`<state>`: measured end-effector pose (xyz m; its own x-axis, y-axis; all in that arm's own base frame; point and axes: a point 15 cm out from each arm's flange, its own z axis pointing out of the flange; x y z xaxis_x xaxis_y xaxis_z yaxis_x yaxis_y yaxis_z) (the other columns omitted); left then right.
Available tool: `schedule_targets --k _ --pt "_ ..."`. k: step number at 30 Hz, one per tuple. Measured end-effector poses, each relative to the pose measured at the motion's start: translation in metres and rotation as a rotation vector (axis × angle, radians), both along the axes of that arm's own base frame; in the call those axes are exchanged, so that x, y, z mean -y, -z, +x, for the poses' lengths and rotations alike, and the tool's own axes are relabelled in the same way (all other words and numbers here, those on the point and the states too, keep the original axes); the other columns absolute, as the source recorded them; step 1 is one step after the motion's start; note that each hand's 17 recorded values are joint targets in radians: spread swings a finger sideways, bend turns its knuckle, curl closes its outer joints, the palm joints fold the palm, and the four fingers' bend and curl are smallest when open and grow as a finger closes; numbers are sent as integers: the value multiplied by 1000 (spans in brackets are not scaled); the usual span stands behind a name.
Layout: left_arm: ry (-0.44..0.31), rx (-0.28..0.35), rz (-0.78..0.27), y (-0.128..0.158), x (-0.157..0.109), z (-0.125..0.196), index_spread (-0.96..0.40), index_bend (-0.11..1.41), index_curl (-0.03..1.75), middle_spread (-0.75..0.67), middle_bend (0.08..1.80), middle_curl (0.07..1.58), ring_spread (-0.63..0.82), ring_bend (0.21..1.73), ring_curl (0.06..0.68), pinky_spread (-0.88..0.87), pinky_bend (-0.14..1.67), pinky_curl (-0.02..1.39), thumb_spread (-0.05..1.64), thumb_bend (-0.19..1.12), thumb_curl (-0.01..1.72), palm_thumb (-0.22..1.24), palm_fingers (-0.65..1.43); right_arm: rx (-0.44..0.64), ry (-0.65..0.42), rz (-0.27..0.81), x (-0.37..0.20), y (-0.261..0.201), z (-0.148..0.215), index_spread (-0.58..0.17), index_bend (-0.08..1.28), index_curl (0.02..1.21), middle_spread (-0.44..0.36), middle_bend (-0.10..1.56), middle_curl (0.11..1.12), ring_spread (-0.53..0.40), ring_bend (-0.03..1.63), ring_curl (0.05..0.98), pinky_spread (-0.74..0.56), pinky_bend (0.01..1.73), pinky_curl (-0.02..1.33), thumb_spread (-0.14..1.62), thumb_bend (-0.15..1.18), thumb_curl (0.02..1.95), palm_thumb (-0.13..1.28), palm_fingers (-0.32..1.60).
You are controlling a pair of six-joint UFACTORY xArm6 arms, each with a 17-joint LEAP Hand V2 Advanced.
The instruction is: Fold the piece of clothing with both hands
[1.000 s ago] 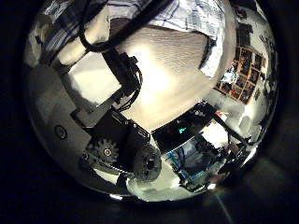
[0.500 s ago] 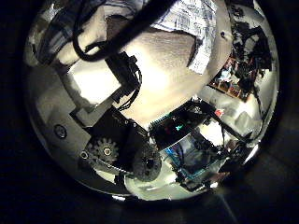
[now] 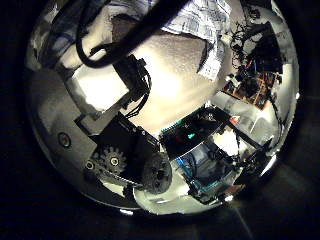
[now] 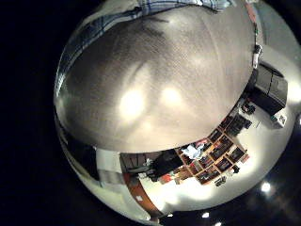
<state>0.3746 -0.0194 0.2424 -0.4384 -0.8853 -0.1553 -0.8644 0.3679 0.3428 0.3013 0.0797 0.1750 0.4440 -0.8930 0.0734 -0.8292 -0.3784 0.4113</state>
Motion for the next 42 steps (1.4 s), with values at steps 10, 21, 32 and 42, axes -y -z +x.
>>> schedule_targets --k 10,21,32,42 --pt "-2 5 -3 -8 -3 2 -766 412 1258 -553 966 932 -461 1303 530 -684 892 758 1091 -15 571 761 1050 128 -10 -51 7 -2 30 -453 423 417 -331 724 672 -318 1123 472 -411 1193 379 993 7 431 825 1142" --pt "11 10 -27 -25 -1 -8 -769 385 1292 -565 939 950 -462 1295 531 -692 874 770 1101 -14 576 755 1058 206 2 -23 11 -24 41 -412 951 751 -279 1084 884 -259 1302 615 -258 1364 535 1039 10 533 1000 1118" --pt "55 -12 -77 -53 0 -50 -769 357 1317 -576 924 966 -462 1287 531 -700 860 782 1103 -16 579 746 1062 354 62 49 31 -111 22 -332 1068 866 -226 1198 936 -240 1368 696 -187 1412 649 1068 -9 618 1035 1061" --pt "66 39 -125 -92 1 -72 -767 343 1333 -583 912 977 -462 1282 530 -707 847 791 1095 -16 579 738 1067 589 88 223 6 -212 39 -287 1096 891 -192 1236 927 -228 1382 731 -164 1374 732 1027 -13 686 1044 1079"
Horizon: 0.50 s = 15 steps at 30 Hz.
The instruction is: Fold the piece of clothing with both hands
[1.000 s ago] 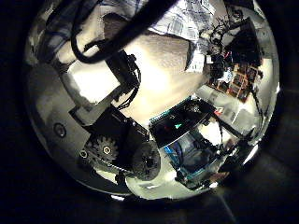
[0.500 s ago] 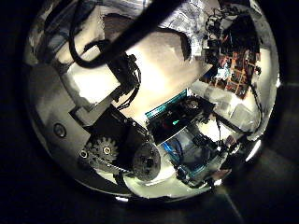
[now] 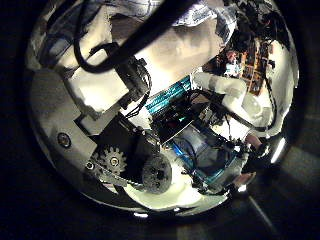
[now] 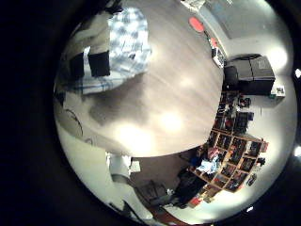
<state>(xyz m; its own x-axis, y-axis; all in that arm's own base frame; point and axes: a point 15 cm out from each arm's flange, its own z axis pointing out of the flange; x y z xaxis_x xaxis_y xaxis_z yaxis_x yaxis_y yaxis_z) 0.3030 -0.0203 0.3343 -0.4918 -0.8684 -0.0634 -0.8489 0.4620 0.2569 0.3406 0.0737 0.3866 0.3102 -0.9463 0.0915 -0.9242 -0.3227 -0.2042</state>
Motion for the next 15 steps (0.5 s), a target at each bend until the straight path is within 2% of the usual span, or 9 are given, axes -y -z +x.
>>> schedule_targets --k 4,8,15 --pt "-21 12 -2 5 -5 14 -767 343 1337 -586 904 980 -462 1279 529 -707 842 794 1093 -15 579 737 1071 10 8 7 -11 1 42 -280 1101 891 -185 1247 922 -222 1388 738 -163 1357 759 1016 -13 708 1038 1081" --pt "-77 13 -3 17 -20 37 -768 341 1338 -589 903 982 -463 1275 529 -705 842 798 1092 -15 580 737 1076 -4 17 7 -27 17 95 -275 1108 890 -178 1256 914 -218 1389 746 -164 1336 794 1007 -9 735 1032 1079" --pt "-175 -31 -12 55 -56 69 -765 335 1344 -590 899 987 -463 1278 530 -709 828 803 1091 -15 581 736 1070 -38 20 1 -56 50 176 -266 1118 890 -171 1263 903 -215 1387 754 -167 1306 847 999 -10 771 1021 1076"
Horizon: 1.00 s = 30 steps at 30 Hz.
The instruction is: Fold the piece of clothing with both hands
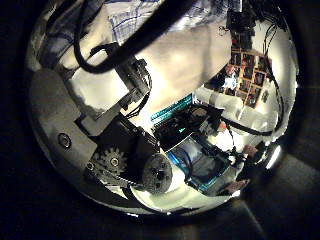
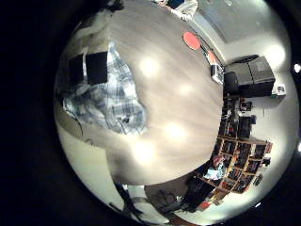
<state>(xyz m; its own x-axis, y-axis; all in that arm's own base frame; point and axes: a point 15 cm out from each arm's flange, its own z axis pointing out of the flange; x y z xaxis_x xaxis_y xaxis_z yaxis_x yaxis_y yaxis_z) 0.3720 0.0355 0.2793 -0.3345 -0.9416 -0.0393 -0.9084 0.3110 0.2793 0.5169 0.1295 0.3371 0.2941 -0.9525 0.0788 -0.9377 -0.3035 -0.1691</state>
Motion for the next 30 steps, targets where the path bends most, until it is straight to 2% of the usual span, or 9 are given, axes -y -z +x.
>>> schedule_targets --k 2,8,9,11,13,16,20,27,30 --pt "-23 -15 -9 13 -7 12 -765 336 1345 -590 900 989 -461 1278 532 -714 819 803 1091 -15 581 736 1064 -2 -3 0 -9 8 21 -264 1120 890 -170 1265 901 -216 1385 757 -168 1299 861 1000 -13 777 1012 1074" --pt "-85 -73 -31 49 -25 45 -760 337 1338 -589 902 990 -464 1251 534 -710 740 814 1091 -38 544 660 966 -37 -10 -10 -31 55 71 -275 1058 890 -171 1232 888 -220 1371 757 -184 1283 886 1095 -33 711 839 1015" --pt "-101 -78 -42 54 -28 51 -758 343 1333 -589 901 987 -466 1244 534 -708 716 816 1095 -33 536 651 941 -40 -10 -11 -33 64 76 -281 1013 875 -170 1217 875 -221 1357 745 -195 1262 871 1108 -45 698 807 985" --pt "-134 -77 -70 63 -33 64 -749 356 1303 -579 870 971 -472 1142 513 -681 633 819 1100 -41 510 595 718 -12 -10 -1 -36 72 89 -307 878 848 -178 1145 836 -223 1349 726 -243 1252 848 1165 -30 655 754 918" --pt "-164 -66 -104 69 -34 76 -723 324 1266 -546 790 952 -449 1088 512 -650 607 835 1110 -40 484 552 519 25 -7 10 -35 72 101 -329 627 794 -203 1063 802 -237 1363 709 -324 1239 814 1202 -34 615 702 685" --pt "-198 -30 -144 70 -35 91 -655 251 1206 -451 601 900 -385 1047 488 -580 588 854 1119 -31 456 517 289 56 28 19 -13 70 115 -369 390 716 -226 944 755 -261 1350 675 -411 1256 768 1247 -27 562 648 504" --pt "-225 33 -169 64 -38 106 -519 175 1116 -286 418 821 -269 1018 469 -431 538 866 1133 -25 427 494 147 80 98 27 30 58 125 -425 304 630 -219 823 699 -266 1256 617 -330 1132 724 1288 -22 501 594 303" --pt "-221 102 -176 27 -31 98 -274 171 943 -58 319 704 -84 923 421 -165 426 842 1155 -19 399 490 75 164 196 65 96 -7 123 -467 292 564 -258 760 644 -281 1199 547 -228 1011 651 1305 -23 428 538 407" --pt "-204 116 -173 15 -24 83 -198 175 875 0 296 660 -37 895 401 -72 384 814 1160 -19 391 491 90 133 203 52 116 -13 109 -470 276 552 -255 749 635 -285 1192 534 -228 986 637 1301 -35 399 475 432"
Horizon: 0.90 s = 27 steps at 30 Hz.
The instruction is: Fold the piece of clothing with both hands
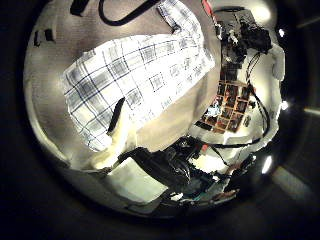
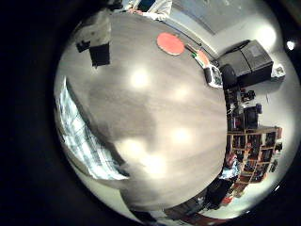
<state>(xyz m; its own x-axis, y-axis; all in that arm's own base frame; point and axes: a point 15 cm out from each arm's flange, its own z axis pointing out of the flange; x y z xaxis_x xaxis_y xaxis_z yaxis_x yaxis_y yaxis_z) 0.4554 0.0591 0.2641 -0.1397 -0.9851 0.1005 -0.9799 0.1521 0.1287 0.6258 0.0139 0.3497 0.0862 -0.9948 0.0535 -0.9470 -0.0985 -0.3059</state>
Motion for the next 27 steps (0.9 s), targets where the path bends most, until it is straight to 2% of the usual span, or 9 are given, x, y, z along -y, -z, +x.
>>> schedule_targets --k 5,9,11,15,18,21,24,27 --pt "55 -13 -2 0 22 -31 -121 182 783 46 269 608 12 848 376 44 334 773 1164 -18 382 493 117 -192 35 -9 41 23 -47 -436 214 528 -276 730 617 -270 1160 522 -183 899 619 1274 -43 345 331 306" --pt "84 -47 -6 15 37 -55 -94 188 728 72 246 573 44 809 358 109 295 736 1159 -20 375 488 137 -344 46 -4 68 45 -82 -398 160 483 -309 812 626 -265 1143 503 -151 826 580 1248 -41 318 254 326" --pt "90 -53 -6 22 41 -62 -87 187 703 78 238 558 57 791 349 137 275 716 1160 -20 370 484 149 -403 59 2 77 59 -96 -366 174 473 -285 845 636 -262 1132 495 -157 801 560 1230 -39 305 216 353" --pt "98 -78 -5 45 49 -75 -77 184 661 85 215 529 74 765 334 172 249 681 1159 -19 365 483 174 -457 67 8 78 79 -109 -325 213 481 -241 840 642 -250 1114 489 -178 772 539 1204 -31 287 161 386" --pt "104 -93 -4 56 54 -81 -73 186 634 87 205 513 83 742 323 185 231 658 1161 -20 362 479 187 -484 65 10 76 91 -115 -303 184 471 -243 912 672 -248 1122 490 -221 779 525 1181 -29 281 141 479" --pt "103 -106 -4 65 57 -86 -70 186 610 89 195 499 91 726 314 199 217 638 1161 -19 362 478 200 -530 64 11 73 112 -118 -293 189 471 -243 918 685 -248 1142 498 -277 822 526 1159 -26 277 132 546" --pt "104 -115 -4 71 58 -91 -68 185 590 95 190 485 96 715 307 206 205 619 1163 -18 361 479 210 -566 51 10 65 131 -116 -286 193 480 -234 895 697 -247 1164 517 -351 882 543 1141 -26 273 116 568" --pt "105 -118 -4 72 58 -94 -67 186 572 97 184 469 105 707 301 211 201 603 1166 -20 358 476 217 -585 41 7 59 145 -114 -288 248 508 -203 791 681 -240 1161 530 -369 887 558 1128 -24 273 112 492"
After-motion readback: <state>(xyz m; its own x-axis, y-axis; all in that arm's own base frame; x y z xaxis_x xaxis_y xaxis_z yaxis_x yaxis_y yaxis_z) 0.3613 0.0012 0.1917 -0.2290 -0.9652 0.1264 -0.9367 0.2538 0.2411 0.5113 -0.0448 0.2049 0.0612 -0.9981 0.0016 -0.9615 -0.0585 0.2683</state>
